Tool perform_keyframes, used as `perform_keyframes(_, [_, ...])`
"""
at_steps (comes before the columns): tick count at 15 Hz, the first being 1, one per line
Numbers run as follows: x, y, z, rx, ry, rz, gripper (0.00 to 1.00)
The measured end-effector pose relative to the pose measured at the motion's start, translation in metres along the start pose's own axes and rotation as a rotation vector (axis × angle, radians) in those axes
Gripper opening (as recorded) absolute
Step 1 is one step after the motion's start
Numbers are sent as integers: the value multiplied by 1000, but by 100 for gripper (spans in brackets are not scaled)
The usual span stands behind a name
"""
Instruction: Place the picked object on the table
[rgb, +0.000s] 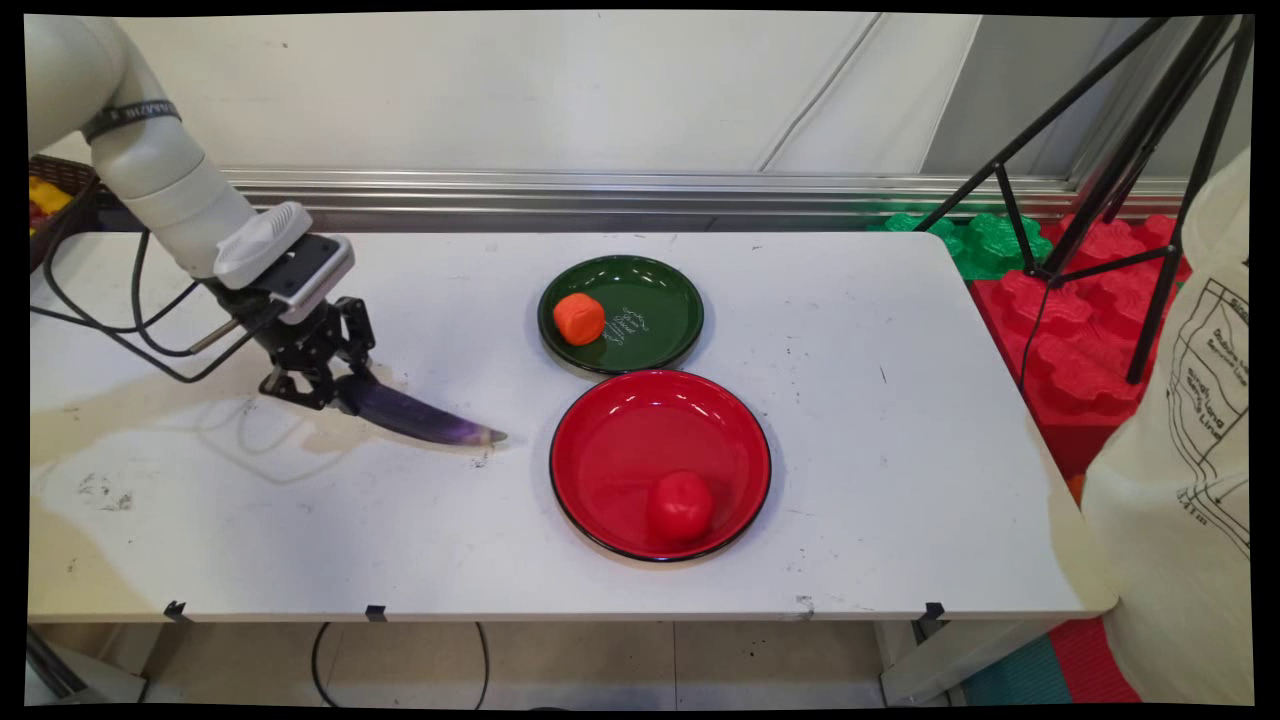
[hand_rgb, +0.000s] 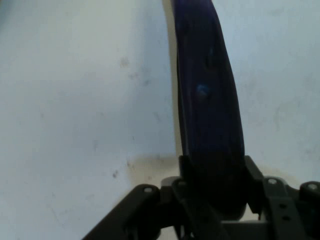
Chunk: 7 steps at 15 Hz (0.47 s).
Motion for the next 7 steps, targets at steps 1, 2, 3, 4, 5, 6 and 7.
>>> perform_keyframes(1, [-6, 1, 4, -1, -12, 8, 0])
perform_keyframes(2, [-9, 1, 6, 0, -16, 11, 100])
perform_keyframes(3, [-12, 2, 8, 2, -22, 14, 100])
perform_keyframes(4, [-14, 2, 9, 5, -24, 14, 100])
perform_keyframes(5, [-16, 2, 10, 9, -26, 12, 100])
perform_keyframes(6, [-18, 1, 11, 15, -27, 7, 100])
perform_keyframes(7, [-21, 1, 11, 21, -27, 1, 100])
